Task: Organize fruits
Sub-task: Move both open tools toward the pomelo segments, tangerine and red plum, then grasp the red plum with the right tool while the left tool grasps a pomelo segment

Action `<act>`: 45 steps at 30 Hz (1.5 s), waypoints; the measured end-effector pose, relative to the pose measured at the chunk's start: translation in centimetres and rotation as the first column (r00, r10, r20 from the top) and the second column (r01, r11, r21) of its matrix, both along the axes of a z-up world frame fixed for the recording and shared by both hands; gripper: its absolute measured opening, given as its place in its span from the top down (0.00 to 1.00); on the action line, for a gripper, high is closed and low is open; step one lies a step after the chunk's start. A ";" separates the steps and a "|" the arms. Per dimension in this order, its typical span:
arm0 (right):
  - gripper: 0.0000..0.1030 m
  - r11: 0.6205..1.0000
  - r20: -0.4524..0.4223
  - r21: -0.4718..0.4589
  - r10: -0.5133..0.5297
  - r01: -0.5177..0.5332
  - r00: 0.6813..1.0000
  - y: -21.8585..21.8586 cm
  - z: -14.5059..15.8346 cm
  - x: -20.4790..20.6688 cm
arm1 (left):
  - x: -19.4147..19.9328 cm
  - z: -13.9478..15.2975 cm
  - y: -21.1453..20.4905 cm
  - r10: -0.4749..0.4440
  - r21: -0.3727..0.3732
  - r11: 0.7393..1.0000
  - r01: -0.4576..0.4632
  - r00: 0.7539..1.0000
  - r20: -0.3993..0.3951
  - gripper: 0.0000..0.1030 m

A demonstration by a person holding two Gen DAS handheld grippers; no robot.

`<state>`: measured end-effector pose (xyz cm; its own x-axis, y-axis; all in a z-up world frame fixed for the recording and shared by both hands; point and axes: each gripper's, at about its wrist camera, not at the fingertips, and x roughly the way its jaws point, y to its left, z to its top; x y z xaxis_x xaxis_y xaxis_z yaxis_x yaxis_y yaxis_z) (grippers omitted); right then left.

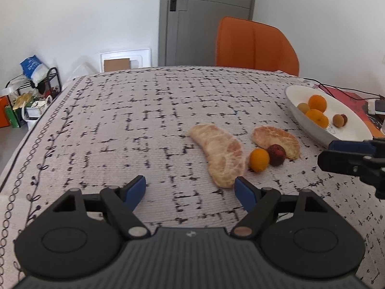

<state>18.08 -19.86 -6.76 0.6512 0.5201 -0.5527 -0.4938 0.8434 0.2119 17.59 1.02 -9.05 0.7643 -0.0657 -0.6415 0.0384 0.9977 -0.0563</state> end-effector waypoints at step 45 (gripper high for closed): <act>0.80 0.999 -0.012 -0.039 -0.005 0.004 1.000 0.8 -0.6 2.1 | 2.3 0.3 -2.7 -0.109 -0.041 0.993 0.109 0.994 0.011 0.66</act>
